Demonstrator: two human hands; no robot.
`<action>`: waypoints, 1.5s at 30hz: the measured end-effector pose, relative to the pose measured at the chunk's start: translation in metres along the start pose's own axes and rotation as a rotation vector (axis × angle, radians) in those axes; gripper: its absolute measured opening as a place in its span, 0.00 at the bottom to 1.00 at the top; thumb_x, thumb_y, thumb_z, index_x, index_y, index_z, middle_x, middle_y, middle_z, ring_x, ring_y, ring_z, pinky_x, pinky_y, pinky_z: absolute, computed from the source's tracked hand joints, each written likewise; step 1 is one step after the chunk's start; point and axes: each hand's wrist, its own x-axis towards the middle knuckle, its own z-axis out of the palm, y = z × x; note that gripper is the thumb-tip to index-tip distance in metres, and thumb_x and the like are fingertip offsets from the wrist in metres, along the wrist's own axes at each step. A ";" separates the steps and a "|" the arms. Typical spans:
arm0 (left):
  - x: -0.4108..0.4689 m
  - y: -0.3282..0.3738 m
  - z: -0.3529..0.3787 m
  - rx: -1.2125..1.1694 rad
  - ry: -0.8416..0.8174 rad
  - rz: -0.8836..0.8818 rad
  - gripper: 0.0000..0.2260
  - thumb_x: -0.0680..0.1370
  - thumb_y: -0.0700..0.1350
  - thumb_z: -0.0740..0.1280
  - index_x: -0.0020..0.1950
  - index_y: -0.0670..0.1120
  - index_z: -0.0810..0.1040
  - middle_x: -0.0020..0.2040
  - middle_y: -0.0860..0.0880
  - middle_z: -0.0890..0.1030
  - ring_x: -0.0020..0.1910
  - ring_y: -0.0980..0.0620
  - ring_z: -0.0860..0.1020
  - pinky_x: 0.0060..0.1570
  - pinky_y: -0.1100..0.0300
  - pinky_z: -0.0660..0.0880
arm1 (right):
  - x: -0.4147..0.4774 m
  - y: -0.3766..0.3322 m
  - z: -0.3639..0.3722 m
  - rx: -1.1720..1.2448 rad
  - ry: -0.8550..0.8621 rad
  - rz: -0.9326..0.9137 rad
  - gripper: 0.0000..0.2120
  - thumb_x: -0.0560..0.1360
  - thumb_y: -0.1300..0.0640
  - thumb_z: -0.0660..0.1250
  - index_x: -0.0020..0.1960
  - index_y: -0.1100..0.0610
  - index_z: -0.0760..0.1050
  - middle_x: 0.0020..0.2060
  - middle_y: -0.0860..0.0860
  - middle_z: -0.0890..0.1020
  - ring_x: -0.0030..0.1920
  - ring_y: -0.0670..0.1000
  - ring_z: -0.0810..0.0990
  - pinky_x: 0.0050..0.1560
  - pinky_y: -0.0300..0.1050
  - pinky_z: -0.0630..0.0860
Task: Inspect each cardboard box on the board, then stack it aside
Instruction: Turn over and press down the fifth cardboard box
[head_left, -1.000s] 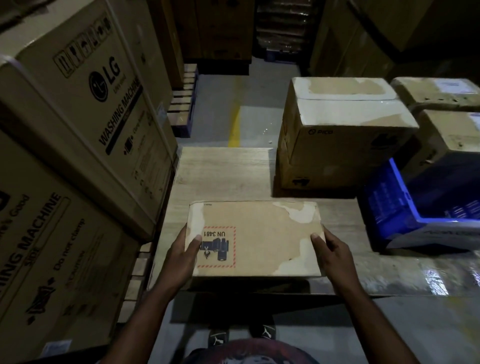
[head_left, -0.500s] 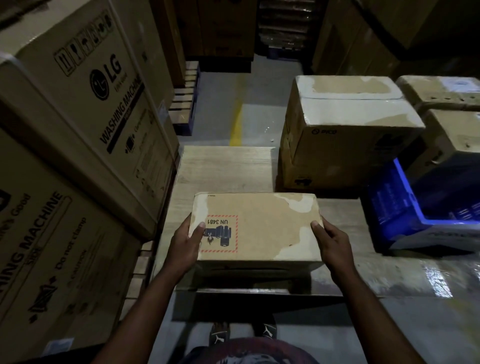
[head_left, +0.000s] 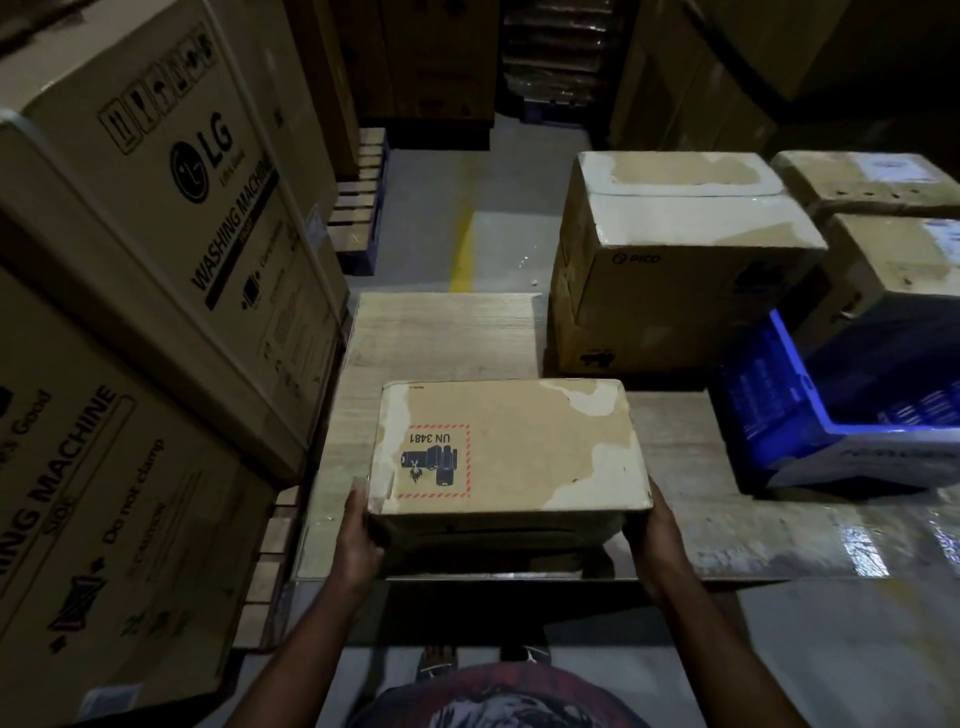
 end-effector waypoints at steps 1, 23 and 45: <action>0.002 0.004 0.001 0.015 -0.001 -0.008 0.17 0.85 0.52 0.52 0.60 0.46 0.77 0.44 0.49 0.86 0.40 0.56 0.85 0.34 0.64 0.80 | 0.001 -0.002 0.002 -0.034 0.001 -0.025 0.14 0.84 0.49 0.57 0.57 0.48 0.81 0.58 0.52 0.85 0.52 0.47 0.84 0.52 0.45 0.76; 0.010 0.078 0.037 0.848 -0.155 0.327 0.39 0.76 0.70 0.59 0.81 0.54 0.52 0.81 0.55 0.56 0.79 0.53 0.58 0.76 0.48 0.59 | -0.029 -0.087 0.066 -0.798 -0.029 -0.765 0.25 0.80 0.38 0.47 0.75 0.38 0.63 0.76 0.46 0.68 0.77 0.49 0.64 0.76 0.55 0.63; -0.025 0.092 0.068 0.507 -0.248 0.343 0.31 0.75 0.57 0.62 0.78 0.61 0.58 0.73 0.61 0.69 0.71 0.63 0.69 0.73 0.58 0.63 | -0.011 -0.066 0.037 -0.547 0.053 -0.453 0.29 0.75 0.35 0.65 0.70 0.50 0.74 0.59 0.48 0.81 0.59 0.51 0.80 0.52 0.48 0.80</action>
